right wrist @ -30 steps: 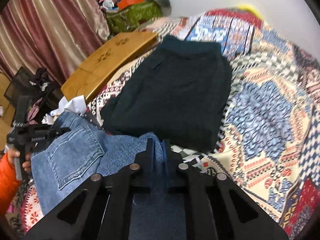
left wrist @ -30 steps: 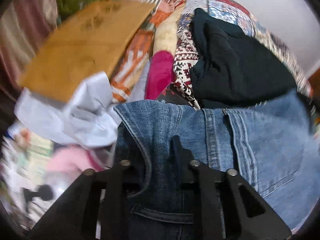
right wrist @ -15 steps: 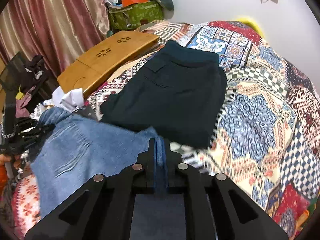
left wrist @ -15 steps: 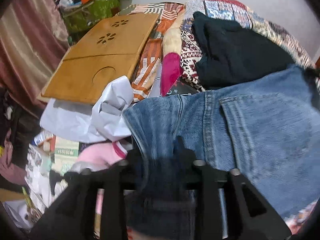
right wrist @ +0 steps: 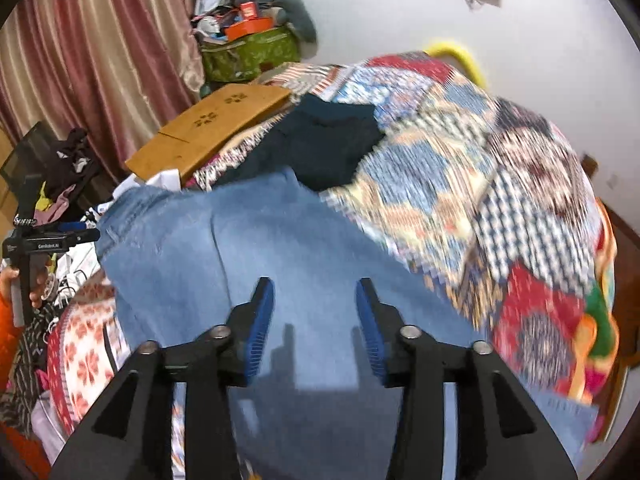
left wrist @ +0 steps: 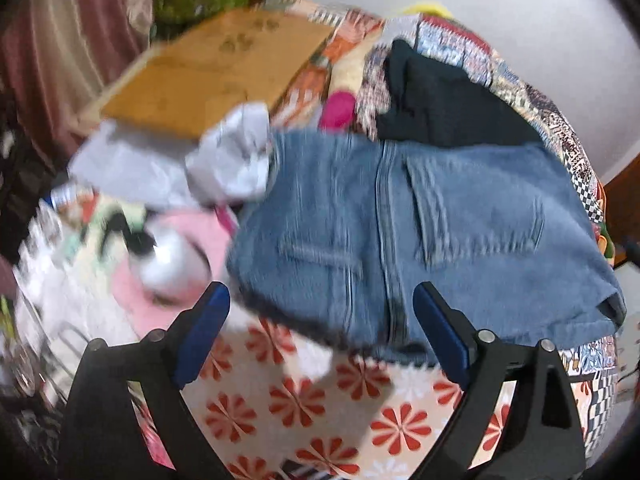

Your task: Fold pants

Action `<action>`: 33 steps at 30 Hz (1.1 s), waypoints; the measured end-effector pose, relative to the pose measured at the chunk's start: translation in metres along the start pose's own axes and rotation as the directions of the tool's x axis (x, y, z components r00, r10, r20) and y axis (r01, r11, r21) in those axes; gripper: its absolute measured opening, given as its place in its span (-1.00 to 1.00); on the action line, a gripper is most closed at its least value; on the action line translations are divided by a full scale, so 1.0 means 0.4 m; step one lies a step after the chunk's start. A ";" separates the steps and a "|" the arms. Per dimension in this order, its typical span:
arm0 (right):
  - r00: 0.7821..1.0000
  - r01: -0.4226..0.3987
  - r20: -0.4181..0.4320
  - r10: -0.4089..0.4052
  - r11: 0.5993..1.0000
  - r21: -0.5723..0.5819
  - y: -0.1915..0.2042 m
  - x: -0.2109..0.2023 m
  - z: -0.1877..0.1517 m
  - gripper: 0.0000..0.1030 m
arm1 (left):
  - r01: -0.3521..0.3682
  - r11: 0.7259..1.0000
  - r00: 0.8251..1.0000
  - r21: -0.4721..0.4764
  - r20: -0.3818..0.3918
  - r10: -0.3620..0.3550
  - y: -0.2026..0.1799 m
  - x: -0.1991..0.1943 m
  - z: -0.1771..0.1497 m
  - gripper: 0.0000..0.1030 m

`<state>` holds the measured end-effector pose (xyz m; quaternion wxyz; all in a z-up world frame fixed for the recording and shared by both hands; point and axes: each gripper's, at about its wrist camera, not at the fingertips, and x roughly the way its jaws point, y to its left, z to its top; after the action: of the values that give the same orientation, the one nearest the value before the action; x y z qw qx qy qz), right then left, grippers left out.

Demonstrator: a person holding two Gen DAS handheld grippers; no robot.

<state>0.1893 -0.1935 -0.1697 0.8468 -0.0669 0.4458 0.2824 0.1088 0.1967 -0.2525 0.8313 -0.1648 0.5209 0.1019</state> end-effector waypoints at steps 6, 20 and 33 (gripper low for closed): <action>0.997 -0.001 -0.077 0.006 0.998 0.063 -0.011 0.026 -0.115 -0.09 | 0.160 0.982 0.982 -0.101 -0.085 -0.169 0.009 0.049 -0.036 0.82; 1.000 -0.011 -0.021 0.014 0.990 0.139 -0.019 0.026 -0.170 -0.04 | 0.098 0.990 0.995 -0.099 0.019 -0.097 -0.018 0.033 0.025 -0.67; 0.996 0.091 -0.011 -0.090 0.970 0.225 -0.073 -0.040 -0.213 -0.03 | 0.052 0.993 0.997 -0.108 -0.055 -0.058 0.015 0.067 -0.010 -0.69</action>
<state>0.1368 -0.2556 -0.2116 0.8608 0.0093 0.4717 0.1911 0.1150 0.2008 -0.2793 0.8084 -0.2262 0.5338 0.1020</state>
